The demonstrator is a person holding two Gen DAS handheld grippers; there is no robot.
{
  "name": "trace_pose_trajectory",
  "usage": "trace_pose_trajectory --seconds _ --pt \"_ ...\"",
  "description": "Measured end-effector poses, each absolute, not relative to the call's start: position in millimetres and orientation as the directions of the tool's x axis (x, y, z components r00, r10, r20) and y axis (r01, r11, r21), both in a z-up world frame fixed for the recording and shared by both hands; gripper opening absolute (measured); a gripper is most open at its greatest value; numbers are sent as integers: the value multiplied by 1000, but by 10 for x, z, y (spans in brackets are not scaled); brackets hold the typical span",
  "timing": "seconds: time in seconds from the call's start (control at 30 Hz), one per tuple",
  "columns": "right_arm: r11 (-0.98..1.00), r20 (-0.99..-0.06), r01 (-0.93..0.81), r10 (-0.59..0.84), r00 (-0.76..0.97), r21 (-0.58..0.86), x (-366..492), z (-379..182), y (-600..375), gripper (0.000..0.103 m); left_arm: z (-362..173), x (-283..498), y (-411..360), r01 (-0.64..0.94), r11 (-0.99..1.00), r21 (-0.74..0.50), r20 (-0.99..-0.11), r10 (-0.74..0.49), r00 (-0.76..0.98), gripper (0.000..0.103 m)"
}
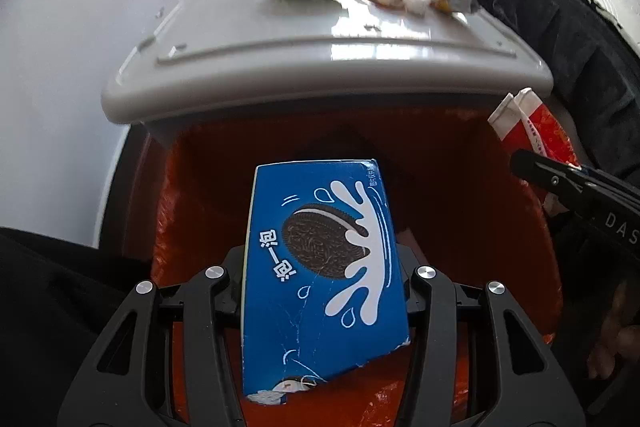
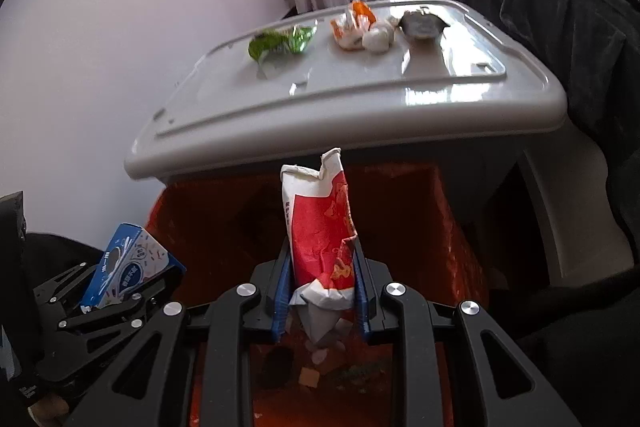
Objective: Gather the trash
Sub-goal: 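Lower the wrapper and Oreo box into the bin and open both tools, then grasp the Oioi juice pouch with the right tool and lift it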
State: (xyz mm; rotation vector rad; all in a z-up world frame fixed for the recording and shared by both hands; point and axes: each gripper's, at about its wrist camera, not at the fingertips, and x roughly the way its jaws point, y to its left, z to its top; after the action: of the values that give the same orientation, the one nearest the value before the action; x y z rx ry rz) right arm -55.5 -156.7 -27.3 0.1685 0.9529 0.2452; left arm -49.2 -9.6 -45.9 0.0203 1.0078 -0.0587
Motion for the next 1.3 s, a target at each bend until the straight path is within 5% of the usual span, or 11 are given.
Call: trace_pose_trajectory --seconds 0.6,0.67,0.73,0.77,1.3 --pt "970 -826 -131 243 509 205 -473 -473 -1459 29 -651 -410 -3 28 999 -33 -867 -42 496 49" --pt "970 -827 -125 243 507 208 -473 -475 -1469 35 -656 -402 15 8 999 -35 -868 -34 495 56" --pt "972 -827 -106 233 512 209 -475 -464 -1500 66 -659 -398 43 -12 999 -50 -870 -38 492 75" --pt "974 -821 -97 225 525 205 -480 -447 -1521 68 -647 -403 69 -28 998 -61 -866 -39 498 80" --pt "958 -807 -53 267 527 283 -259 -287 -1723 68 -493 -424 125 -54 997 -60 -830 -19 558 80"
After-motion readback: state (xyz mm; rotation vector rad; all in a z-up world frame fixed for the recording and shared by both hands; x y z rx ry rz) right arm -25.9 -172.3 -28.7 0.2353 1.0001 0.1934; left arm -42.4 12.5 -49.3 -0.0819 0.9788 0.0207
